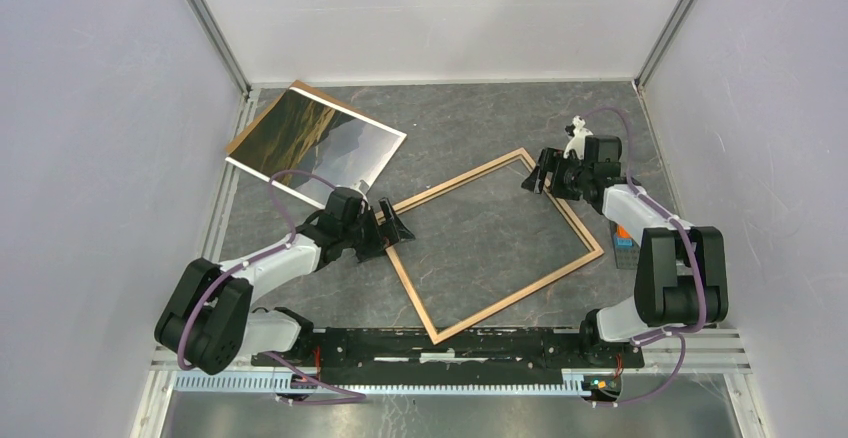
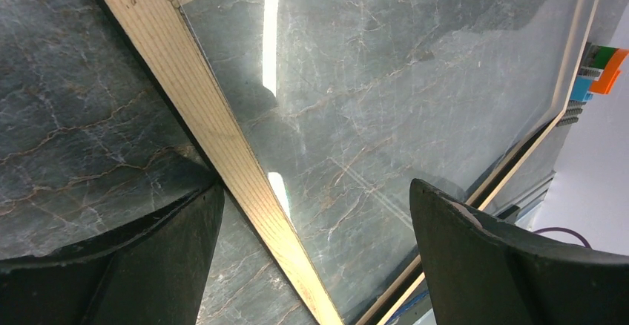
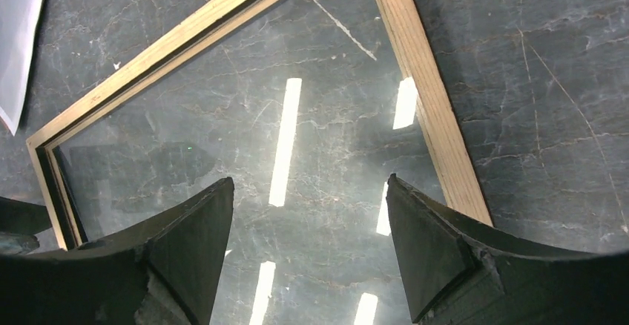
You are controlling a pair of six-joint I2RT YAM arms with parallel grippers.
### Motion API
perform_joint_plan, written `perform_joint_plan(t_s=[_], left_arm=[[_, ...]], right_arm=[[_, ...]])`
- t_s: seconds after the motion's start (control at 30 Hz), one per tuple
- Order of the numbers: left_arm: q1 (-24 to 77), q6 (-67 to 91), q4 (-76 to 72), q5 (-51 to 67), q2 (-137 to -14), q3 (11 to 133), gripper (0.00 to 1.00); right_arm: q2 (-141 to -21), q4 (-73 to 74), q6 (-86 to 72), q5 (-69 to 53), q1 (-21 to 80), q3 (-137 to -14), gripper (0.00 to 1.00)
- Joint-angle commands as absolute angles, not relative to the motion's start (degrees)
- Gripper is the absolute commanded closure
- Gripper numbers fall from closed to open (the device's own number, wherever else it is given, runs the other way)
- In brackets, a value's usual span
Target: Put the photo into the frame
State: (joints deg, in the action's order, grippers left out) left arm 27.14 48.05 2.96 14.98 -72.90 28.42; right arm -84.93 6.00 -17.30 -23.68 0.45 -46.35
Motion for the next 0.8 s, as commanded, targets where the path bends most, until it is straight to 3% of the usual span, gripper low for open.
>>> perform_joint_plan(t_s=[0.0,0.23,0.6,0.77], left_arm=[[27.5,48.6,-0.3,13.4,-71.3,29.5,0.00],[27.5,45.5,4.8,10.9,-69.6,31.2,0.00],[27.5,47.4,2.5,14.2,-69.9,29.8,0.00],[27.5,48.4,1.2,14.9,-70.4,28.9,0.00]], right_arm=[[-85.8,7.9,-16.0,-20.8,-0.9,-47.6,0.19],[-79.3,14.3,-8.9,-8.2,-1.7,-45.9,0.12],[-81.8,11.9,-7.2,-13.8,-0.8,-44.4,0.13],[-81.9,11.9,-7.3,-13.3,5.3,-44.4,0.13]])
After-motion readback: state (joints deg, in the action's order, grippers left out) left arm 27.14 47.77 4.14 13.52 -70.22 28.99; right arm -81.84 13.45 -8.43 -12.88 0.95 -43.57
